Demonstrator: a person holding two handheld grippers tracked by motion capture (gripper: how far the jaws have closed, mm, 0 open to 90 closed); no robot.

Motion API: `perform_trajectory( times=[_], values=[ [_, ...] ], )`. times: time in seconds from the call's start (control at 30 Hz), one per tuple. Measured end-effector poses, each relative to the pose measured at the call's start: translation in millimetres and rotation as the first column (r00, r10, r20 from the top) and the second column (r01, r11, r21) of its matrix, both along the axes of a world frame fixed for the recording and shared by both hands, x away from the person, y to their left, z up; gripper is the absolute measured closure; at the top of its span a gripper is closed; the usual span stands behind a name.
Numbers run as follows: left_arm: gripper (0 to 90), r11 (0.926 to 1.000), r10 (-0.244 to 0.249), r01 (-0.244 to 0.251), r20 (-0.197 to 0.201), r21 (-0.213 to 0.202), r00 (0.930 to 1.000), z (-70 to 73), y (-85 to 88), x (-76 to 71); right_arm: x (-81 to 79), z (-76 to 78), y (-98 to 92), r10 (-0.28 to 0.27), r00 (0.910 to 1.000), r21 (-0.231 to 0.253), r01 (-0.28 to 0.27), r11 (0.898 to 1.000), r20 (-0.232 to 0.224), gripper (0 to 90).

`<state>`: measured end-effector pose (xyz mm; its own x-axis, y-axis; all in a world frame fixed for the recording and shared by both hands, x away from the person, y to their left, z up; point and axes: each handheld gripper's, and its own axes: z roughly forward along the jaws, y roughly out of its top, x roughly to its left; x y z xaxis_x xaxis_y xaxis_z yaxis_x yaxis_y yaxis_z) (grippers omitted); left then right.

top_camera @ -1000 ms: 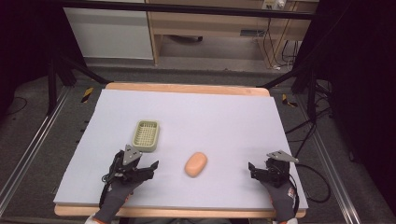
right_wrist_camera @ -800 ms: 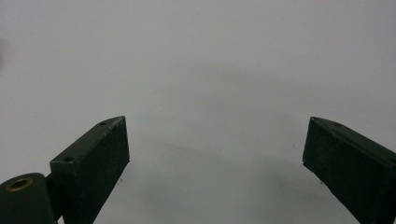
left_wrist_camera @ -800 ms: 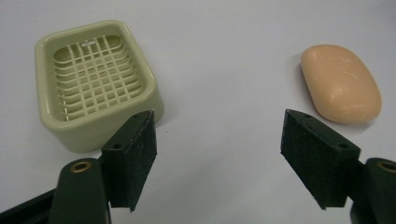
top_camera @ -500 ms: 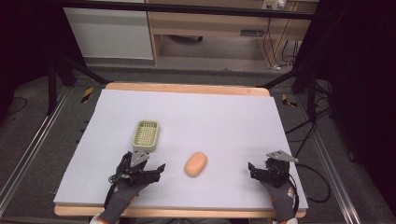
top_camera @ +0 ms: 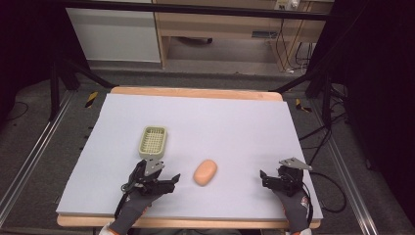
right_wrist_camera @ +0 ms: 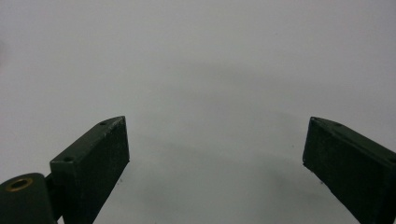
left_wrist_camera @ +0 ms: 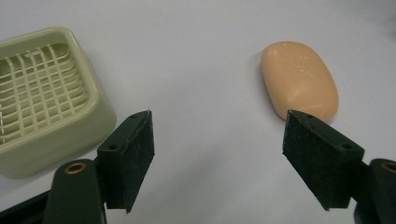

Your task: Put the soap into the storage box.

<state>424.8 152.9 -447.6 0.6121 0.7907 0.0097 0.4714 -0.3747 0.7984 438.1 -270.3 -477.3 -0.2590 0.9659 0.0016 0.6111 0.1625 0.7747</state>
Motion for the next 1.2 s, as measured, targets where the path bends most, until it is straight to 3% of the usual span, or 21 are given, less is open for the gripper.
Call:
perform_trajectory(
  times=[0.53, 0.87, 1.2],
  values=[
    [22.8, 0.9994, -0.035, 0.035, -0.002, -0.009, 0.9994, 9.4, -11.9, 4.8, 0.1, 0.1, -0.3, -0.002, 1.0000, -0.003, 0.002, 1.000, 0.003, 7.3],
    [22.3, 0.9983, -0.049, 0.049, 0.009, -0.030, 0.9987, 20.9, -33.1, 15.7, 0.1, 0.0, -0.1, -0.002, 1.0000, -0.005, 0.002, 1.000, 0.003, 7.2],
    [22.2, 0.9973, -0.062, 0.062, -0.006, -0.039, 0.9980, 23.1, -48.1, 23.9, 0.1, 0.0, 0.4, -0.005, 1.0000, -0.002, 0.005, 1.000, -0.003, 7.2]
  ],
)
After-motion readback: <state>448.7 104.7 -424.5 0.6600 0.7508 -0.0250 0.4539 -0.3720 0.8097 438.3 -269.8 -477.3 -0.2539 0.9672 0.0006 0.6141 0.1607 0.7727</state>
